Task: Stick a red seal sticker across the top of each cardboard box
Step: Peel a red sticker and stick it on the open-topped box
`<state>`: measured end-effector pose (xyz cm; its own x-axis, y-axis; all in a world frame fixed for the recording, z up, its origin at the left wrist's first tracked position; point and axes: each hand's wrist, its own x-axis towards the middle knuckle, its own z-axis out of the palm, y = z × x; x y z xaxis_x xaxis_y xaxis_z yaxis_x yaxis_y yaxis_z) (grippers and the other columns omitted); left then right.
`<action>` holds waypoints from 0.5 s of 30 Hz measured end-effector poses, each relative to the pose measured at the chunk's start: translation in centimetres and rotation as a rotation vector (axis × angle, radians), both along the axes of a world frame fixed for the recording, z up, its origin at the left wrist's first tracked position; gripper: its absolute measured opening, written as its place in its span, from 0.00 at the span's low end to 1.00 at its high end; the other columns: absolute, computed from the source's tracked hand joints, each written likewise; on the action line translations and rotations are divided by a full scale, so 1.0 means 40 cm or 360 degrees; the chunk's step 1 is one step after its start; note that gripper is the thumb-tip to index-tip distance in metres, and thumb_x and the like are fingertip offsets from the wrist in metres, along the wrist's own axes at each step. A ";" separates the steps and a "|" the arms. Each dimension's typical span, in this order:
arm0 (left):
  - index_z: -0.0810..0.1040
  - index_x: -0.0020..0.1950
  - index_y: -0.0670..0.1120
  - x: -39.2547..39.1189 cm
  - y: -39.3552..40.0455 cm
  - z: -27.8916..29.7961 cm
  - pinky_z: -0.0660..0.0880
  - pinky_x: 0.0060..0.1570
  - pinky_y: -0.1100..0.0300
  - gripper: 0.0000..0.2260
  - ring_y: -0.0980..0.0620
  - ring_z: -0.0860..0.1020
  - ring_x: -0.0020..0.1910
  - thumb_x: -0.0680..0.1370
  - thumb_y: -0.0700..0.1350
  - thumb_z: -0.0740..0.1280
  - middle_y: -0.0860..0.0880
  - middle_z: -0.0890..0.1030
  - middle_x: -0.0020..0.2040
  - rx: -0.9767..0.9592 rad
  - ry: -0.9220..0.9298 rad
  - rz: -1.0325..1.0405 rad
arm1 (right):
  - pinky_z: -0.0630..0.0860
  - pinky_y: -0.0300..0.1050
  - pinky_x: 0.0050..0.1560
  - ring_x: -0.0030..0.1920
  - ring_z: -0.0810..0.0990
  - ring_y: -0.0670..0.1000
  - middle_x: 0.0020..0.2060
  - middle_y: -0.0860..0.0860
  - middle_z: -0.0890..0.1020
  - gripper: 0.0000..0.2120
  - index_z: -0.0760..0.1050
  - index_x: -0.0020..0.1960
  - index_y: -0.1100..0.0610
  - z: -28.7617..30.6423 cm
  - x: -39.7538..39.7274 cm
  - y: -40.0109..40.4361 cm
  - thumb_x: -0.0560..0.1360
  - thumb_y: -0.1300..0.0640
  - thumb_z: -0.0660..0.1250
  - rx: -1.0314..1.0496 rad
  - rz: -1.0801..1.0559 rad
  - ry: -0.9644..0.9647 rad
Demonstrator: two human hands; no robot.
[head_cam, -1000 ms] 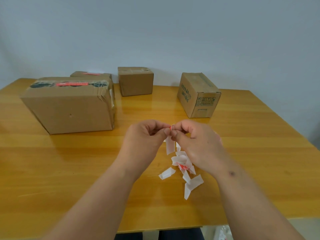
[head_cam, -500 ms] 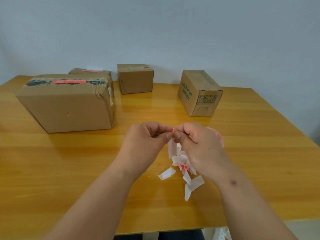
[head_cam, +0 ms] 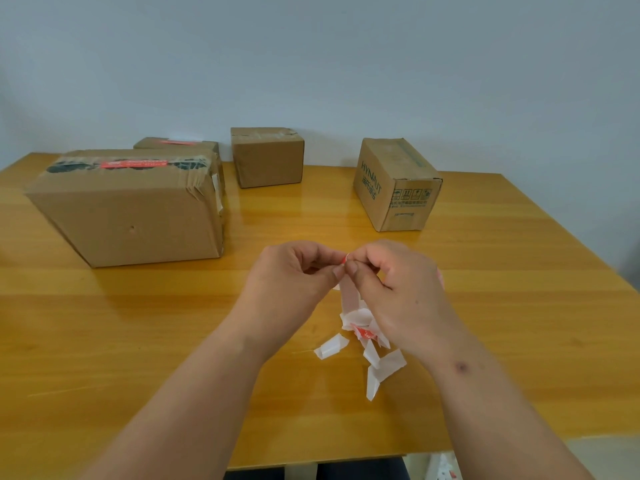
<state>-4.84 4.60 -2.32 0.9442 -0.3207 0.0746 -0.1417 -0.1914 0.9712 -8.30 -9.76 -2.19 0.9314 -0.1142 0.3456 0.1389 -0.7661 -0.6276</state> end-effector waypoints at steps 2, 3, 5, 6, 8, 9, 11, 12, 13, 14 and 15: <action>0.85 0.47 0.51 0.002 -0.001 0.001 0.79 0.50 0.63 0.05 0.60 0.83 0.46 0.77 0.43 0.70 0.55 0.86 0.41 0.0012 -0.0004 0.0003 | 0.72 0.55 0.53 0.44 0.75 0.41 0.34 0.40 0.78 0.12 0.77 0.37 0.46 -0.001 0.000 -0.003 0.78 0.54 0.63 0.0019 0.0015 -0.0021; 0.85 0.47 0.51 0.002 -0.001 0.001 0.79 0.50 0.64 0.05 0.60 0.83 0.46 0.77 0.44 0.70 0.55 0.86 0.41 0.0012 -0.0001 0.0003 | 0.72 0.57 0.53 0.44 0.75 0.42 0.34 0.40 0.78 0.11 0.77 0.37 0.47 -0.002 0.000 -0.004 0.78 0.54 0.63 0.0022 0.0021 -0.0018; 0.85 0.46 0.51 0.000 -0.001 0.000 0.78 0.47 0.66 0.05 0.61 0.83 0.44 0.77 0.44 0.70 0.55 0.86 0.40 0.0007 0.0005 0.0011 | 0.72 0.58 0.54 0.44 0.76 0.43 0.34 0.42 0.78 0.11 0.77 0.37 0.48 -0.004 0.001 -0.007 0.77 0.53 0.63 0.0004 0.0029 -0.0012; 0.85 0.46 0.51 -0.001 -0.002 0.001 0.78 0.45 0.69 0.05 0.60 0.83 0.43 0.77 0.44 0.70 0.55 0.86 0.40 0.0010 0.0003 0.0021 | 0.71 0.58 0.54 0.44 0.76 0.43 0.35 0.42 0.78 0.10 0.77 0.37 0.48 -0.004 0.002 -0.007 0.77 0.52 0.64 -0.0012 0.0033 -0.0013; 0.85 0.44 0.51 -0.002 -0.003 -0.001 0.76 0.38 0.69 0.05 0.56 0.82 0.39 0.77 0.45 0.69 0.54 0.85 0.39 0.0020 -0.0004 0.0039 | 0.70 0.56 0.56 0.45 0.76 0.43 0.35 0.42 0.78 0.10 0.78 0.38 0.48 -0.007 0.002 -0.008 0.77 0.52 0.64 -0.0053 0.0035 -0.0018; 0.85 0.44 0.52 -0.002 -0.003 -0.002 0.75 0.35 0.66 0.06 0.52 0.81 0.36 0.78 0.45 0.69 0.53 0.85 0.38 0.0025 -0.0007 0.0044 | 0.69 0.55 0.57 0.45 0.75 0.42 0.35 0.42 0.78 0.10 0.78 0.38 0.48 -0.009 0.002 -0.008 0.77 0.52 0.64 -0.0078 0.0030 -0.0017; 0.85 0.43 0.53 -0.003 -0.004 -0.004 0.73 0.33 0.60 0.07 0.50 0.76 0.32 0.78 0.45 0.68 0.50 0.85 0.38 0.0059 -0.0038 0.0047 | 0.68 0.53 0.57 0.44 0.75 0.42 0.34 0.42 0.78 0.10 0.78 0.38 0.49 -0.012 0.001 -0.008 0.77 0.52 0.64 -0.0109 0.0015 -0.0014; 0.84 0.43 0.52 -0.004 -0.006 -0.005 0.73 0.32 0.58 0.07 0.50 0.75 0.32 0.78 0.46 0.68 0.49 0.85 0.38 0.0085 -0.0059 0.0055 | 0.68 0.53 0.56 0.43 0.75 0.42 0.34 0.42 0.78 0.11 0.77 0.37 0.49 -0.013 0.000 -0.007 0.77 0.51 0.63 -0.0110 0.0011 -0.0014; 0.84 0.42 0.52 -0.004 -0.007 -0.006 0.74 0.33 0.55 0.07 0.47 0.76 0.33 0.78 0.46 0.68 0.48 0.85 0.38 0.0107 -0.0072 0.0073 | 0.69 0.52 0.55 0.42 0.75 0.43 0.33 0.43 0.77 0.11 0.77 0.36 0.50 -0.014 -0.001 -0.006 0.76 0.51 0.62 -0.0109 0.0008 -0.0014; 0.84 0.42 0.51 -0.004 -0.009 -0.006 0.76 0.36 0.53 0.07 0.45 0.78 0.36 0.78 0.45 0.68 0.48 0.85 0.39 0.0112 -0.0068 0.0098 | 0.69 0.51 0.55 0.41 0.75 0.43 0.32 0.44 0.77 0.11 0.76 0.36 0.51 -0.013 -0.002 -0.005 0.75 0.50 0.61 -0.0110 0.0003 -0.0008; 0.83 0.42 0.51 -0.003 -0.011 -0.007 0.77 0.39 0.54 0.07 0.45 0.79 0.40 0.78 0.45 0.68 0.48 0.84 0.39 0.0103 -0.0049 0.0129 | 0.67 0.50 0.55 0.41 0.75 0.43 0.32 0.45 0.77 0.11 0.76 0.35 0.52 -0.011 -0.004 -0.006 0.74 0.51 0.61 -0.0117 -0.0005 0.0005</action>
